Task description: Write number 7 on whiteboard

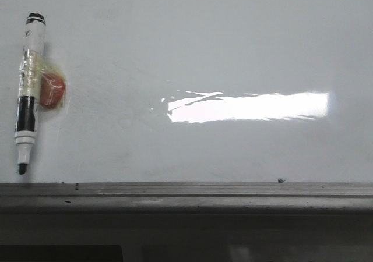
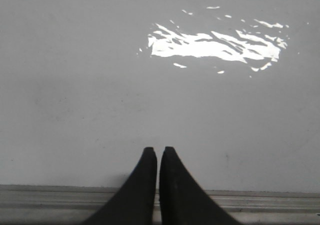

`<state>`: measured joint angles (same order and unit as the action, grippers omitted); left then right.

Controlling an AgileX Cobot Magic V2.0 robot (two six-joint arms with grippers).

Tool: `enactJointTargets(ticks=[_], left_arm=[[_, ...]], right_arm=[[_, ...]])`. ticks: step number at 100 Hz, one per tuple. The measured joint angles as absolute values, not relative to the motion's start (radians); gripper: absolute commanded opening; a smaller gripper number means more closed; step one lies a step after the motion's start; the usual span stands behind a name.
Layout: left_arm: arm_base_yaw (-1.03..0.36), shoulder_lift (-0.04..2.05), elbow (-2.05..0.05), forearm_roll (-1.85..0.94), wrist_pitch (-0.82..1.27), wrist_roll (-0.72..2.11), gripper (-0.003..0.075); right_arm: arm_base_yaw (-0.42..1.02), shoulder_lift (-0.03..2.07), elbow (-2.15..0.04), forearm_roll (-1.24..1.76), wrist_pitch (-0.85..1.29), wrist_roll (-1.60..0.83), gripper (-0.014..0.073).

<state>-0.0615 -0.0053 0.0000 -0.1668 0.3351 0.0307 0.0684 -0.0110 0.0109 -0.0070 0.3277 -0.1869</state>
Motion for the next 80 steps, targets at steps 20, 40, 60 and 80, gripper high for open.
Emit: enactJointTargets(ticks=[20,40,60,80], left_arm=[[-0.061,-0.005,0.0,-0.167,0.335,0.031,-0.002],[-0.061,-0.005,0.0,-0.163,0.33,0.031,-0.002],[-0.061,-0.005,0.001,-0.274,0.294,0.031,-0.002],[-0.061,-0.005,0.001,-0.667,0.266,0.031,-0.002]], right_arm=[[0.068,-0.011,0.011,-0.007,0.328,-0.187,-0.0071],[0.068,-0.011,0.011,-0.007,0.328,-0.187,-0.0071],[0.068,-0.011,0.011,-0.007,0.321,-0.187,-0.0071],[0.068,-0.011,0.011,0.119,0.196,-0.187,-0.0071]])
